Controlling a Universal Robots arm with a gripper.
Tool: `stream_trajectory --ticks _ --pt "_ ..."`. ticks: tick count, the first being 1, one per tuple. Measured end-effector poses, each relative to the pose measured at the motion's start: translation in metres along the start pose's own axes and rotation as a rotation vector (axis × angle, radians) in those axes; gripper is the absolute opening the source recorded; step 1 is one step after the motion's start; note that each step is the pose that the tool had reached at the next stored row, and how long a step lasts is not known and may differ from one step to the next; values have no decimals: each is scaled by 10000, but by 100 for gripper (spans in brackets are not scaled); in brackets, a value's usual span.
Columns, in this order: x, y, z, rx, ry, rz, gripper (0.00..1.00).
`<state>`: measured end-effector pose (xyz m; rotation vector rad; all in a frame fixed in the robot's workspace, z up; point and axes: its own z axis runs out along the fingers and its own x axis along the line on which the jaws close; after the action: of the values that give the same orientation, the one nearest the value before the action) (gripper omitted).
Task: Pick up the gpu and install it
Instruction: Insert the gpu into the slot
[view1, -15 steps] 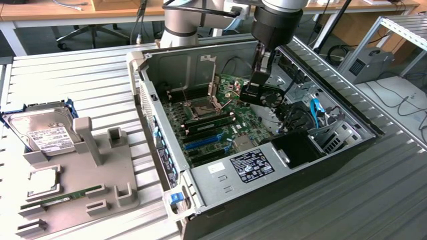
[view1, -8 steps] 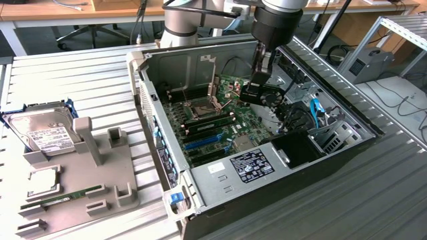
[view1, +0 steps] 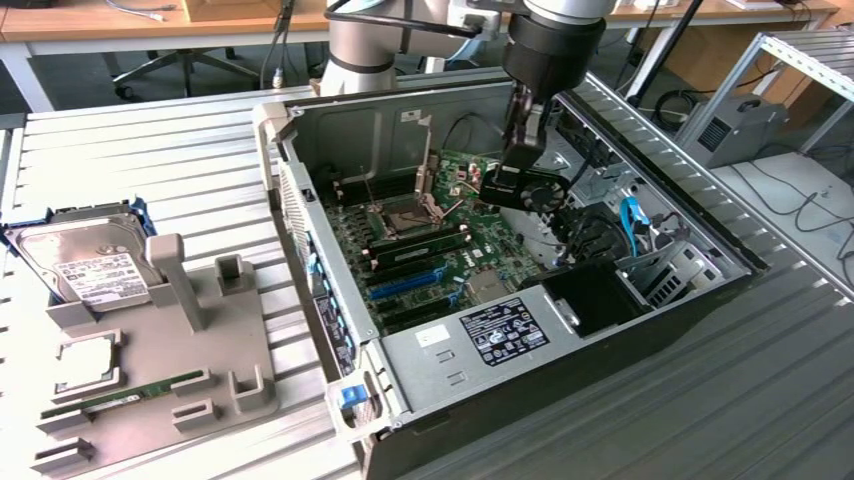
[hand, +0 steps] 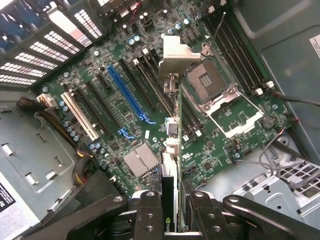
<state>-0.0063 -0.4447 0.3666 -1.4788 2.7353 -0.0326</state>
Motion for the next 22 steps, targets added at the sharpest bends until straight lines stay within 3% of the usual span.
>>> stream_trajectory --ticks 22 --pt "-1 0 0 -13 -23 -707 26"
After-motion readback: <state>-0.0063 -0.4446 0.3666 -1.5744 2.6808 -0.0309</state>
